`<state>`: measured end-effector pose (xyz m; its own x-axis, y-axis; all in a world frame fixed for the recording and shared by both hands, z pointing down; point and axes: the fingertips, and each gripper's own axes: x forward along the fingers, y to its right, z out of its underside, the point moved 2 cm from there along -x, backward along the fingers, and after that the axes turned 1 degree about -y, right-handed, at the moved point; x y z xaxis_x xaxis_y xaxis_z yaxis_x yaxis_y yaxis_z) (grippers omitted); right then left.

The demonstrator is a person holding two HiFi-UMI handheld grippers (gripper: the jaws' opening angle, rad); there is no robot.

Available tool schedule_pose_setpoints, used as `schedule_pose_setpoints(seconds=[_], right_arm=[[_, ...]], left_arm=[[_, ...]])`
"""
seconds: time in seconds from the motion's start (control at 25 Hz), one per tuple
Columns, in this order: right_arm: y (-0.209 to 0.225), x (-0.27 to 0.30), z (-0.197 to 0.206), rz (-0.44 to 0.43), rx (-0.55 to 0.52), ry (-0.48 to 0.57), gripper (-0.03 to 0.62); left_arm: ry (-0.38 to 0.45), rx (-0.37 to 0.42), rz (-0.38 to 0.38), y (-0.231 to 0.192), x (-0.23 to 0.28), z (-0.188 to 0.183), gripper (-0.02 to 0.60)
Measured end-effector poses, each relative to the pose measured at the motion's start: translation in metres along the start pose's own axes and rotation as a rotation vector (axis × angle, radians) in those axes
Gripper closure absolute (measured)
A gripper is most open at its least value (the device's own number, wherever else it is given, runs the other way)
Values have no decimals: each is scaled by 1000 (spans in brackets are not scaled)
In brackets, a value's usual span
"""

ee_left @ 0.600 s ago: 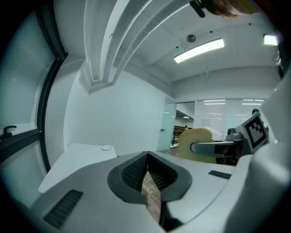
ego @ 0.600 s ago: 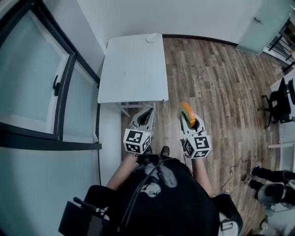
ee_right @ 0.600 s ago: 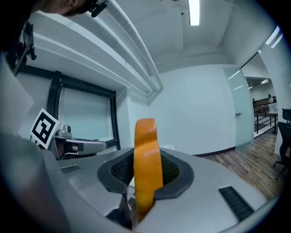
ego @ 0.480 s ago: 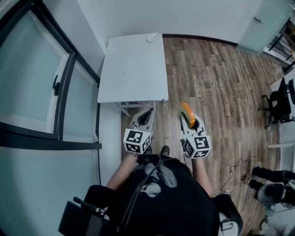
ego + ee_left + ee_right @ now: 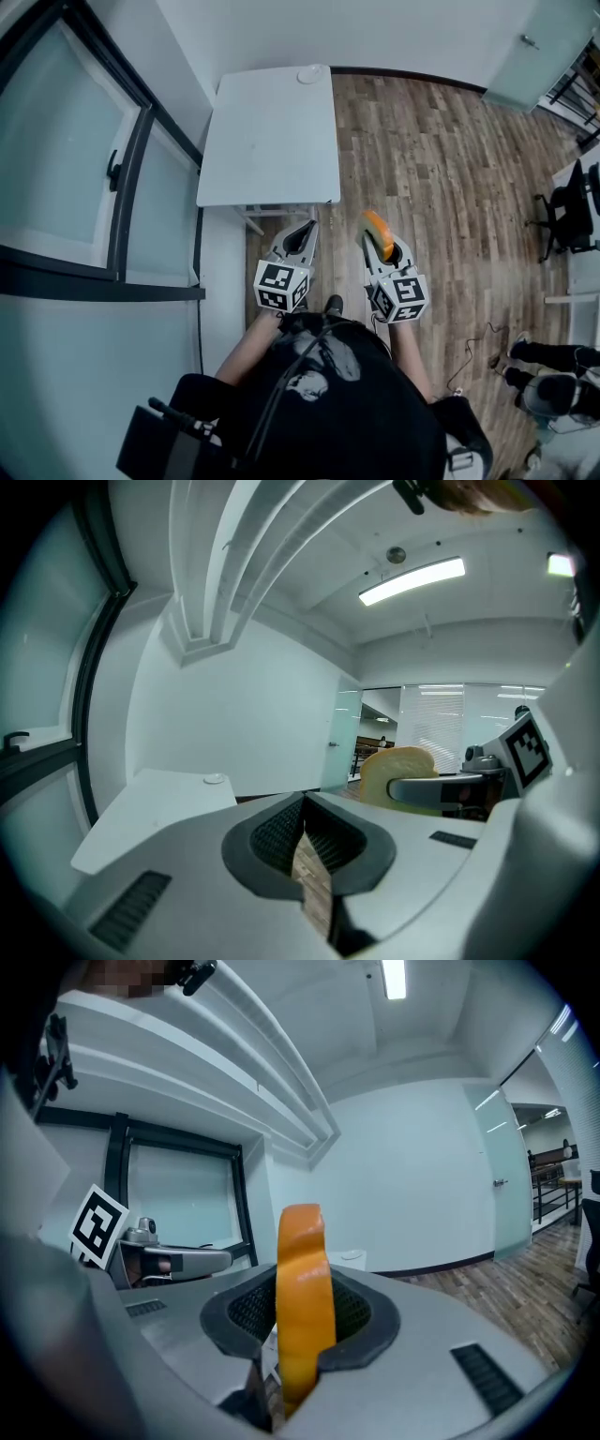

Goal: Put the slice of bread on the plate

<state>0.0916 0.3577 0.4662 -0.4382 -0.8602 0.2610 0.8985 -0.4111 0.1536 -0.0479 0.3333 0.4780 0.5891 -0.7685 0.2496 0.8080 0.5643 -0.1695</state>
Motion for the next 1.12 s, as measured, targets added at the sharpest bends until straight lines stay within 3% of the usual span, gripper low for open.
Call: schedule_pose_setpoints(seconds=[0.64, 0.88, 1.12], right_arm=[[51, 23, 18, -66, 36, -66, 494], [78, 77, 11, -74, 49, -75, 494], [97, 156, -22, -106, 13, -92, 494]], left_arm=[[-54, -13, -27, 14, 58, 15, 575], [-54, -21, -20, -20, 113, 3, 575], [-41, -37, 1, -72, 179, -23, 575]])
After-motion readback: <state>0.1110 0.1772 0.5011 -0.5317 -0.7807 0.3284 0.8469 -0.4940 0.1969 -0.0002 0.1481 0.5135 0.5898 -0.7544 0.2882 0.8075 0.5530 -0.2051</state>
